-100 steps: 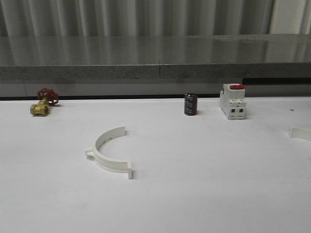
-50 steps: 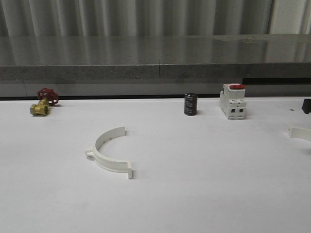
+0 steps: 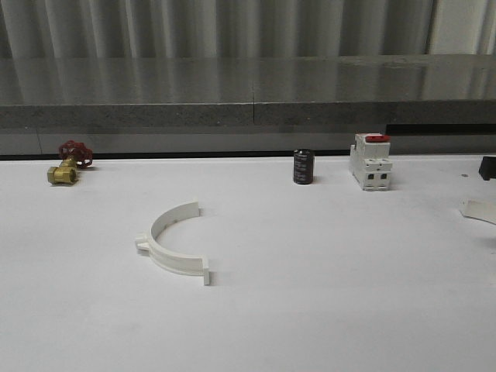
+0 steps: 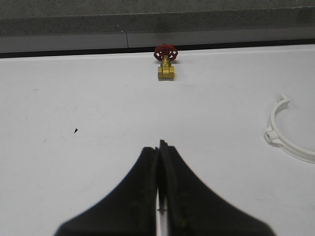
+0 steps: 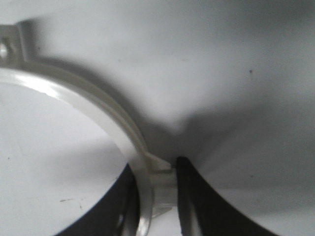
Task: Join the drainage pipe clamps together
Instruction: 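Carry the held clamp half toward the placed half and join their ends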
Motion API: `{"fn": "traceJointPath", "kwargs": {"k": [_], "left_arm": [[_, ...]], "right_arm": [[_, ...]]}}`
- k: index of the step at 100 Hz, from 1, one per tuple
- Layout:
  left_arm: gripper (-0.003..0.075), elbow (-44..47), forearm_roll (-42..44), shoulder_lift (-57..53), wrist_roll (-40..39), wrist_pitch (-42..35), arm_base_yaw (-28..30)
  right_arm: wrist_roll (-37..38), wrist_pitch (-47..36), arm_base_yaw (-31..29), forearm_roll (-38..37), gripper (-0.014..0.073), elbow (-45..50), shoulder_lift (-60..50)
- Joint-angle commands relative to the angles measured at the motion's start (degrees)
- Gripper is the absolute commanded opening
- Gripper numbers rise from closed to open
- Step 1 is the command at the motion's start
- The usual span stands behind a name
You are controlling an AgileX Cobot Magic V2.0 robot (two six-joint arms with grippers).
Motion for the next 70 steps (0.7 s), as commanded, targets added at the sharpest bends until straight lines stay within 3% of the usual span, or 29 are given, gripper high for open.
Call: {"fn": "traceJointPath", "kwargs": {"k": [1, 37, 70], "left_arm": [[-0.0021, -1.51, -0.1, 0.32, -0.04, -3.92, 0.21], [-0.0021, -1.51, -0.1, 0.32, -0.04, -3.92, 0.21], [-0.0021, -1.51, -0.1, 0.32, -0.04, -3.92, 0.21]], "right_arm": [[0.07, 1.03, 0.66, 0.46, -0.0013, -1.56, -2.76], [1.08, 4.96, 12.37, -1.18, -0.0013, -7.0, -4.18], [10.27, 9.42, 24.74, -6.97, -0.0013, -16.03, -2.33]]}}
